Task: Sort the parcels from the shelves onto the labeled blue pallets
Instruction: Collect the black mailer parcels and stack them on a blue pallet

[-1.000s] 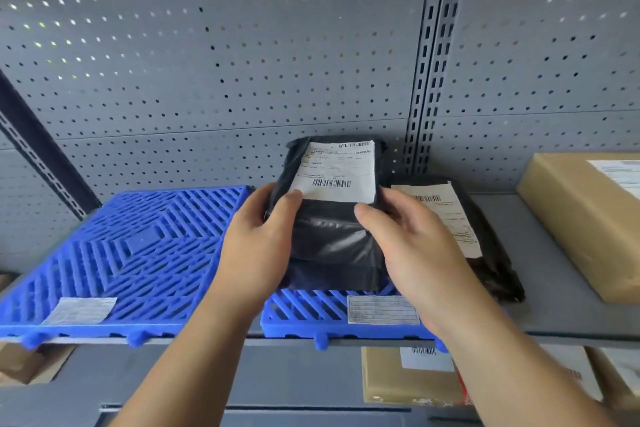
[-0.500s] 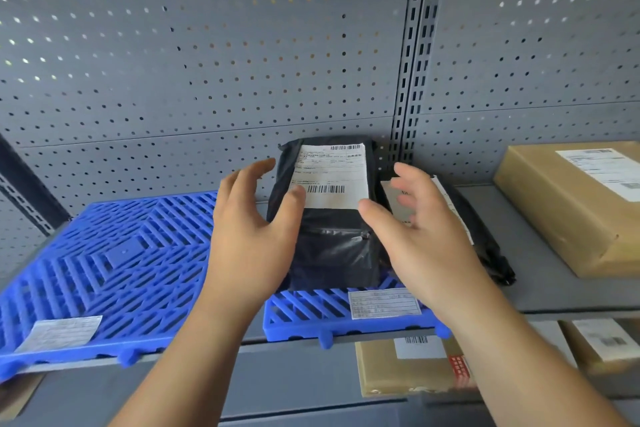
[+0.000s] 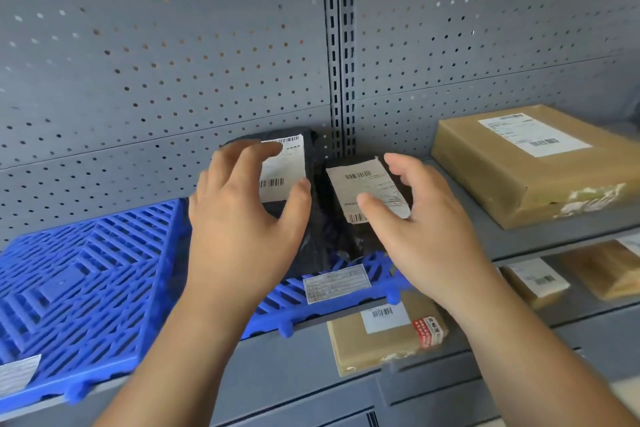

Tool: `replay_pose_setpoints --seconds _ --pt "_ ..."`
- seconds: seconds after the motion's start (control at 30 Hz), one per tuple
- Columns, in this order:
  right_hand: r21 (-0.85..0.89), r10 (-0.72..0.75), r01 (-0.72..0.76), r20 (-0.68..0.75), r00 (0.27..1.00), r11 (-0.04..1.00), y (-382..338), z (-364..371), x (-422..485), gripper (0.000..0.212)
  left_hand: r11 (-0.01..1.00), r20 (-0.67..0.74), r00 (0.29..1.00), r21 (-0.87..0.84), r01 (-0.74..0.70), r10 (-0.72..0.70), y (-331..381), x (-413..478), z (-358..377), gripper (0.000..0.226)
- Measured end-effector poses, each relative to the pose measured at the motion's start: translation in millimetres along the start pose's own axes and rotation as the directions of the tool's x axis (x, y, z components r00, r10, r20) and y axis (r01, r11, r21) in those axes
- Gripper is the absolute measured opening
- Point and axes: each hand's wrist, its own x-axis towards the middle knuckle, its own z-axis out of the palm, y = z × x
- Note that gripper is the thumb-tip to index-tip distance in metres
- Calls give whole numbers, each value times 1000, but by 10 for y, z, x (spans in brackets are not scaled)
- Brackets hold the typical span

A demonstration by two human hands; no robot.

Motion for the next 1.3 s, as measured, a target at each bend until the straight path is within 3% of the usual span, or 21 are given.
replay_pose_setpoints --seconds 0.33,0.6,0.87,0.97,1.3 --pt "-133 9 -28 -141 990 991 642 -1180 -275 57 978 69 976 -9 -207 207 1133 -239 803 49" --pt "-292 122 -199 -261 958 936 1435 -2415 -727 57 949 290 905 -138 -283 312 2264 -739 1844 52" --pt "-278 314 -468 -456 833 839 2216 -3520 -1275 55 883 499 728 -276 -380 469 3394 -1286 2841 53" --pt "-252 383 -559 -509 771 790 2511 -3853 -1461 57 853 573 632 -331 -404 522 3758 -1452 3215 49" --pt "-172 510 -793 -683 523 584 3483 -4860 -1564 59 721 631 364 -517 -462 685 4897 -1737 4650 51"
